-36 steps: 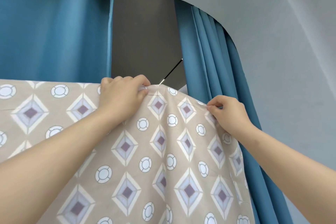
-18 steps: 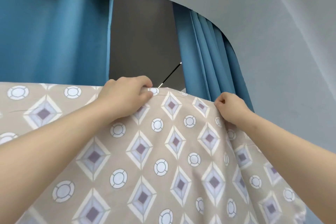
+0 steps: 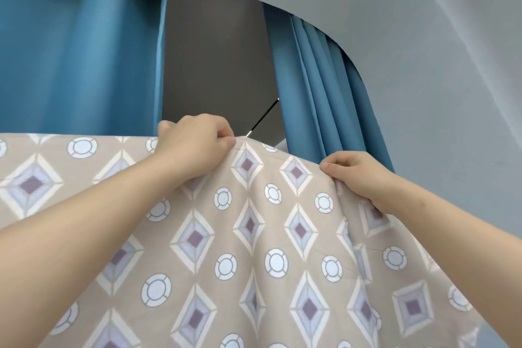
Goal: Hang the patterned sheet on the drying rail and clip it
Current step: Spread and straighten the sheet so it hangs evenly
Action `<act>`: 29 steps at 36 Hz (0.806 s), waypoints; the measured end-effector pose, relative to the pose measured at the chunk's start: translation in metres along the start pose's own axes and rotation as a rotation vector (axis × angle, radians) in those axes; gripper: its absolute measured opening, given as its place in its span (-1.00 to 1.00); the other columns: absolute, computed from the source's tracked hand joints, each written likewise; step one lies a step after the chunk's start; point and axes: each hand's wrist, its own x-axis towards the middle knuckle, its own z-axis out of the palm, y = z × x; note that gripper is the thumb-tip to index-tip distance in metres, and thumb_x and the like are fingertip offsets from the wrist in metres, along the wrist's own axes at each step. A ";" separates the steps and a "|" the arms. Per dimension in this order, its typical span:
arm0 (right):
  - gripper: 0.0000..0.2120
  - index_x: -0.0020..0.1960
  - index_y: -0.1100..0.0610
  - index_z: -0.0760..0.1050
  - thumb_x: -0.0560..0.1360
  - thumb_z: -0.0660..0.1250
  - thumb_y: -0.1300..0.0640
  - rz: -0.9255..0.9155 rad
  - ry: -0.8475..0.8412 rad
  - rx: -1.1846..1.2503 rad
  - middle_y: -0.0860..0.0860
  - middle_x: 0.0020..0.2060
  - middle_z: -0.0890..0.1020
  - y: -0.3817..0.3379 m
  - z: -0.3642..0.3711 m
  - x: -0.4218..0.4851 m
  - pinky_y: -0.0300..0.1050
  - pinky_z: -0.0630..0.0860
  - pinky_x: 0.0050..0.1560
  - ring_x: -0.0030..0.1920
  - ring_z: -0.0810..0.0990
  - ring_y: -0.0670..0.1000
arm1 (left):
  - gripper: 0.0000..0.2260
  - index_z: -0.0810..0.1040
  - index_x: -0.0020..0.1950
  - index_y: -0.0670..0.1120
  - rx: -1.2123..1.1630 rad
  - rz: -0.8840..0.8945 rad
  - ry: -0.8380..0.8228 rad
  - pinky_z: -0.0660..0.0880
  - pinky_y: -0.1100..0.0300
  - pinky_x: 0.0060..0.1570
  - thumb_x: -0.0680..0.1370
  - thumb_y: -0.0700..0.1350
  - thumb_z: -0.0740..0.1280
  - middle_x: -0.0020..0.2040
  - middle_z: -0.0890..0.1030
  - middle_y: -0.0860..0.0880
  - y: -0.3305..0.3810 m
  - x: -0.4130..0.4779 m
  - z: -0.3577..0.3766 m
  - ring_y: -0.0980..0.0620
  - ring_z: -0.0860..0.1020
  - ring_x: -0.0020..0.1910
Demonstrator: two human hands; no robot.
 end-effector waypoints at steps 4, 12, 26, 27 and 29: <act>-0.83 -0.17 0.10 0.55 0.55 0.24 0.15 -0.075 0.117 -0.154 -0.11 -0.30 0.55 -0.002 -0.001 0.006 -0.28 0.36 -0.27 -0.23 0.47 -0.10 | -0.84 0.55 -0.16 0.08 -0.066 -0.056 -0.034 0.19 0.11 0.00 0.55 0.06 0.23 -0.13 0.61 0.10 0.008 0.006 -0.003 0.00 0.45 -0.17; -0.82 -0.10 0.19 0.50 0.57 0.18 0.14 -0.044 0.183 -0.258 -0.01 -0.27 0.51 -0.005 -0.009 0.023 -0.17 0.32 -0.21 -0.15 0.45 0.03 | -0.84 0.55 -0.21 0.05 -0.061 -0.007 -0.078 0.30 0.13 0.00 0.54 0.02 0.26 -0.25 0.54 0.10 0.027 0.021 -0.012 -0.01 0.47 -0.15; -0.76 0.03 0.07 0.55 0.60 0.11 0.08 -0.225 -0.085 -0.186 -0.05 -0.10 0.57 -0.056 0.042 0.004 -0.17 0.42 -0.04 -0.06 0.51 -0.03 | -0.71 0.46 0.22 0.14 -0.145 0.064 -0.100 0.55 0.09 -0.17 0.57 -0.11 0.11 0.09 0.59 0.11 0.014 0.009 -0.004 -0.02 0.55 -0.12; -0.77 0.00 0.08 0.55 0.60 0.12 0.11 -0.239 -0.068 -0.182 -0.05 -0.13 0.56 -0.057 0.045 0.005 -0.18 0.40 -0.11 -0.08 0.50 -0.03 | -0.71 0.45 0.22 0.14 -0.129 0.065 -0.102 0.52 0.12 -0.21 0.57 -0.11 0.10 0.07 0.59 0.12 0.011 0.007 -0.005 -0.02 0.53 -0.16; -0.79 -0.07 0.12 0.54 0.58 0.13 0.15 -0.235 0.011 -0.188 -0.03 -0.17 0.56 -0.053 0.046 0.008 -0.18 0.38 -0.18 -0.10 0.48 -0.02 | -0.74 0.45 0.16 0.16 -0.053 0.045 -0.090 0.42 0.16 -0.25 0.57 -0.08 0.07 0.04 0.59 0.10 0.004 0.003 -0.008 -0.02 0.51 -0.22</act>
